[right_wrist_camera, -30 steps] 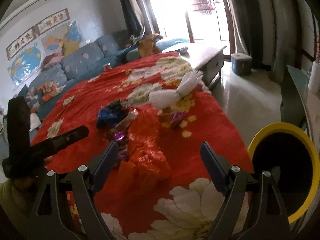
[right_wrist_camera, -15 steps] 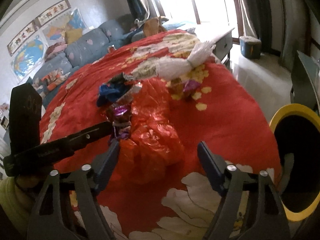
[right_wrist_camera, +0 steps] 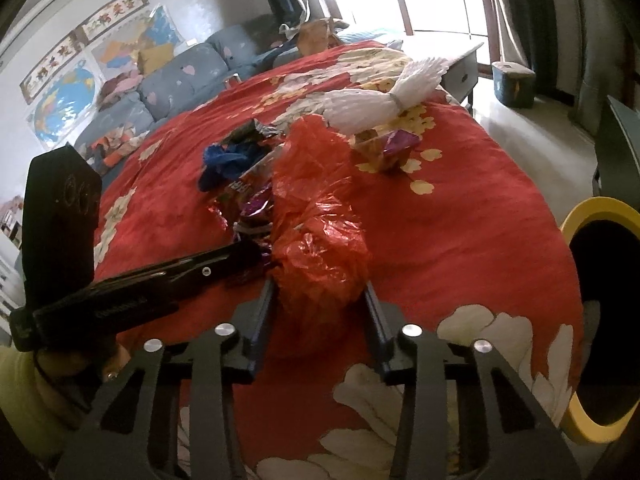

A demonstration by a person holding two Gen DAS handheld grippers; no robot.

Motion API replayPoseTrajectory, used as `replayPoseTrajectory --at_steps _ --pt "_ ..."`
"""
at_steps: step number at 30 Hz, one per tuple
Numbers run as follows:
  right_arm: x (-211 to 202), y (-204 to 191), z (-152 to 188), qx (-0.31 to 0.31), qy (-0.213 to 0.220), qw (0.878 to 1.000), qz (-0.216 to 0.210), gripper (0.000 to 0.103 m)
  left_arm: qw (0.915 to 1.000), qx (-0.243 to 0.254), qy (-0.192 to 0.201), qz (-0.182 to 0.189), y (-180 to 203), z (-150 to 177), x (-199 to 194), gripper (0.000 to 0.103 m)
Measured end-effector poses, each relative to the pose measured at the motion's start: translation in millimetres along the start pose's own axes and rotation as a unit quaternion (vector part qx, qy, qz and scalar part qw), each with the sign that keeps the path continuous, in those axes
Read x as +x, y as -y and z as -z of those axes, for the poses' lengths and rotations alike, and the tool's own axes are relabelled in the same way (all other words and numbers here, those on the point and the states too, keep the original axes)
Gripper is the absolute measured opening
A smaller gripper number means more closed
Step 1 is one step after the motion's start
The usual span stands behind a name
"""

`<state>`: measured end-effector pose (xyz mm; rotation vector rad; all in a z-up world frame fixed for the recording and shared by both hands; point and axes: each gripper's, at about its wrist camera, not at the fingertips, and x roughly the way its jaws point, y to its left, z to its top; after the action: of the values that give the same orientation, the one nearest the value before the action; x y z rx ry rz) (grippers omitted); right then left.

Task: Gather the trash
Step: 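Grasp the purple candy wrapper with the left tool while the right tool grasps the red plastic bag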

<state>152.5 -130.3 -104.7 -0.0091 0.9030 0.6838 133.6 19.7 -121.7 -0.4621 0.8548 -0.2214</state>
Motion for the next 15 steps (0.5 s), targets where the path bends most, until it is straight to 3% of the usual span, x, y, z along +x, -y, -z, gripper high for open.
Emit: replayPoseTrajectory --at_steps 3,15 --pt "-1.5 -1.0 -0.5 -0.002 0.002 1.000 0.000 0.030 1.0000 0.002 0.003 -0.002 -0.3 0.2 -2.1 0.009" --pt "-20.0 -4.6 -5.4 -0.011 0.028 1.000 0.009 0.027 0.9992 0.018 0.034 -0.011 6.6 -5.0 -21.7 0.009"
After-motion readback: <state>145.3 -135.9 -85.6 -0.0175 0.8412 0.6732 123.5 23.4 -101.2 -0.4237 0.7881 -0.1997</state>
